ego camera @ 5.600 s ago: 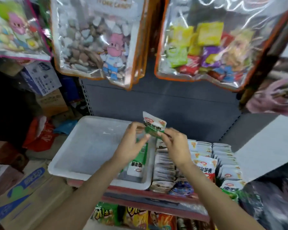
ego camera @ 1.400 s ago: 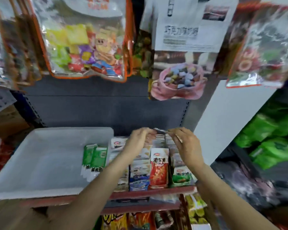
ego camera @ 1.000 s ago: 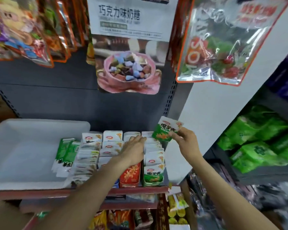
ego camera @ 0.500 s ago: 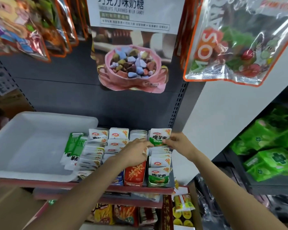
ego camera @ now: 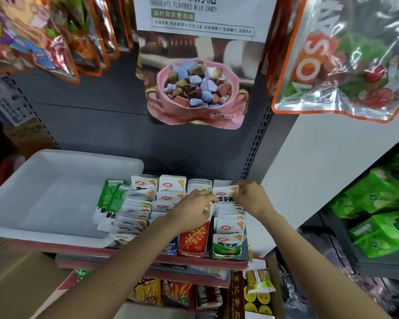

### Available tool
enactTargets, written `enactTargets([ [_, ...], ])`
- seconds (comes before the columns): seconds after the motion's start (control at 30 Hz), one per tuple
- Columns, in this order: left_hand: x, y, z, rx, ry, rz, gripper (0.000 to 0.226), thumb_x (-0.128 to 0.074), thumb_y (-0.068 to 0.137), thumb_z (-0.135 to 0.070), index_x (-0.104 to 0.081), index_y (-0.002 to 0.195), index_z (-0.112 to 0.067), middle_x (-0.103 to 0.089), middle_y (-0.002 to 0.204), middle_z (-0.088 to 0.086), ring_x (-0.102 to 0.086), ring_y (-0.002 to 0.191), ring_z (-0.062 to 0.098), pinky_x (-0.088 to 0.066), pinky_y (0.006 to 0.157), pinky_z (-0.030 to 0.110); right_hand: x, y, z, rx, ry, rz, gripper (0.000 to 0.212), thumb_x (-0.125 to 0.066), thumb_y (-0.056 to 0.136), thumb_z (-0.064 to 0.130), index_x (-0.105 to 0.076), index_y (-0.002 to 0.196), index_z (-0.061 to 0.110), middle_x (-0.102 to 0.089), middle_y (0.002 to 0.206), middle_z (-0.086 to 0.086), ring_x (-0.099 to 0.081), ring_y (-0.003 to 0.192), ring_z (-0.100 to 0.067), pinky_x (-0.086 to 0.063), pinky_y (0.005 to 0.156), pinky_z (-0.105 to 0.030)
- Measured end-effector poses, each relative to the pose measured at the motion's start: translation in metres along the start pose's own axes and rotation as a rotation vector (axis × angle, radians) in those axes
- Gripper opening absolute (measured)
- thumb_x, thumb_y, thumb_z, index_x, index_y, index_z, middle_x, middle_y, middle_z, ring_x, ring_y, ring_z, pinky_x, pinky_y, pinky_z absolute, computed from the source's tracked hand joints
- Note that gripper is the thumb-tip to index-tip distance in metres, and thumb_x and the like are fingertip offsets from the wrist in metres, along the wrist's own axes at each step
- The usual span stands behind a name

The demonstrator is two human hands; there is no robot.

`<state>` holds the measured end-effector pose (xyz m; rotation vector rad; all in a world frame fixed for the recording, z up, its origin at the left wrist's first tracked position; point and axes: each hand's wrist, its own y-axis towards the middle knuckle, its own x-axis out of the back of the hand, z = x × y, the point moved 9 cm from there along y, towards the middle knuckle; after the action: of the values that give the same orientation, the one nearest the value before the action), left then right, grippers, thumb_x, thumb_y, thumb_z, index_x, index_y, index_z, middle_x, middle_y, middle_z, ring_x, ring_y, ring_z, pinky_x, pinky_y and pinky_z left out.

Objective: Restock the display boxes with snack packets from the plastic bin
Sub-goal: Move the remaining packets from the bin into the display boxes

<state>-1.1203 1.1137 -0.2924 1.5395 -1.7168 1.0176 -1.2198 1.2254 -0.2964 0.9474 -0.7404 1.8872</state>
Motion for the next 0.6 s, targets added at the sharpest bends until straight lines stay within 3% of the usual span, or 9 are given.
enactTargets([
  [0.13,0.035,-0.014,0.008,-0.032,-0.063,-0.256,0.04,-0.043,0.091,-0.006,-0.052,0.128,-0.021,-0.049,0.127,-0.006,-0.042,0.12,0.01,-0.033,0.097,0.021,0.014,-0.012,0.037,0.141,-0.002,-0.209,0.03,-0.053,0.087,0.008,-0.062,0.116,0.011,-0.061,0.114,-0.01,-0.056,0.107,-0.027,-0.046,0.085,-0.031],
  [0.37,0.1,-0.072,0.11,0.095,-0.236,-0.628,0.025,-0.053,0.086,0.001,-0.064,0.105,-0.011,-0.061,0.101,0.0,-0.056,0.092,0.013,-0.045,0.082,0.023,-0.042,-0.017,0.156,0.326,0.134,-0.026,0.026,-0.053,0.089,0.004,-0.065,0.111,0.008,-0.061,0.111,-0.011,-0.06,0.098,-0.023,-0.041,0.085,-0.021],
  [0.47,0.11,-0.099,0.18,0.266,-0.37,-0.632,0.022,-0.054,0.087,0.003,-0.065,0.104,-0.006,-0.065,0.099,0.003,-0.06,0.09,0.017,-0.043,0.079,0.021,-0.08,-0.019,0.213,0.394,0.171,0.015,0.025,-0.051,0.09,0.002,-0.066,0.109,0.006,-0.061,0.108,-0.014,-0.061,0.096,-0.026,-0.046,0.088,-0.026],
  [0.53,0.104,-0.112,0.229,0.397,-0.432,-0.542,0.021,-0.053,0.09,0.001,-0.065,0.106,-0.004,-0.067,0.104,0.009,-0.062,0.095,0.022,-0.043,0.079,0.021,-0.108,-0.019,0.253,0.451,0.162,0.037,0.025,-0.05,0.09,0.001,-0.065,0.109,0.003,-0.061,0.109,-0.016,-0.06,0.098,-0.028,-0.046,0.092,-0.032],
  [0.6,0.098,-0.12,0.268,0.474,-0.39,-0.444,0.019,-0.053,0.09,0.0,-0.066,0.103,-0.005,-0.067,0.106,0.012,-0.062,0.1,0.026,-0.041,0.075,0.02,-0.141,-0.018,0.287,0.49,0.132,0.093,0.026,-0.048,0.09,0.0,-0.064,0.111,0.0,-0.06,0.111,-0.018,-0.055,0.105,-0.029,-0.039,0.094,-0.029],
])
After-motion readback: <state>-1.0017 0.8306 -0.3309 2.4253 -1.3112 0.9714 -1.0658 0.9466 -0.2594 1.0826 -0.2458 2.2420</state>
